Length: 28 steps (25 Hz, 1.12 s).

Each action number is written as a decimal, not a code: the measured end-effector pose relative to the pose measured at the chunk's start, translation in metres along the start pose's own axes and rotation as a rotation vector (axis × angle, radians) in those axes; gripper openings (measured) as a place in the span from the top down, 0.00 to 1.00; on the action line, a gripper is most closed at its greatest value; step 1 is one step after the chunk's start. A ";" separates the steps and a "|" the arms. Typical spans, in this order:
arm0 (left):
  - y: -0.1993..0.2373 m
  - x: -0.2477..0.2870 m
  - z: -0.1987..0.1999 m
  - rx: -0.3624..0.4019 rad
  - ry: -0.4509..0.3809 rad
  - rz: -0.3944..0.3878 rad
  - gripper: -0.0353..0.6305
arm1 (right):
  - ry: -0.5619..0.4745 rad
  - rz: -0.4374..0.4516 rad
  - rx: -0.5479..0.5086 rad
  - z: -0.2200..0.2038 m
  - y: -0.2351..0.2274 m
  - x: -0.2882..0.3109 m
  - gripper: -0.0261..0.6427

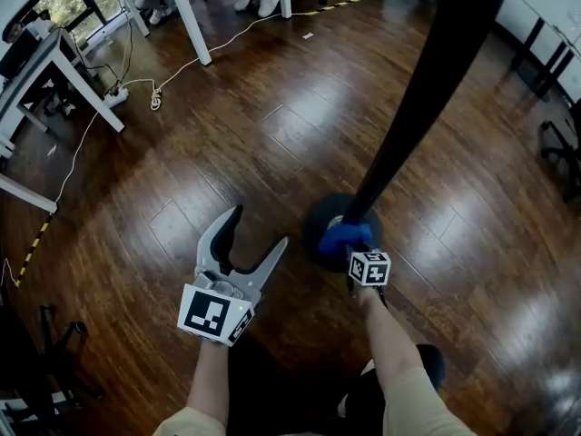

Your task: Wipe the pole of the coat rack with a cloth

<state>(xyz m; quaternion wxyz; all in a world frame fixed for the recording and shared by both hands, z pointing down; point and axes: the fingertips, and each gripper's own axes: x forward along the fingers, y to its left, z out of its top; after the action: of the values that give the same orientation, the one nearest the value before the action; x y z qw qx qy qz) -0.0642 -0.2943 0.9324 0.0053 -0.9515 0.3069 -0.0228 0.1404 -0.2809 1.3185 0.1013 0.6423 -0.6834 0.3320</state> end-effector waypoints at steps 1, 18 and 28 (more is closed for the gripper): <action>0.003 0.000 0.016 -0.005 -0.004 -0.002 0.46 | -0.061 -0.013 0.061 0.021 -0.001 -0.020 0.87; -0.062 -0.042 0.379 -0.105 -0.021 -0.161 0.52 | -0.590 -0.040 -0.042 0.415 0.193 -0.464 0.87; -0.077 -0.081 0.550 -0.005 -0.091 -0.177 0.56 | -0.677 -0.105 -0.199 0.564 0.326 -0.646 0.87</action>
<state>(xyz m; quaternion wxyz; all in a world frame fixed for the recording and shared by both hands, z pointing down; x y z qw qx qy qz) -0.0591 -0.1861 0.3812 0.0149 -0.9750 0.2209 0.0210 0.0942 -0.1015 0.4203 -0.0516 0.7372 -0.6732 0.0265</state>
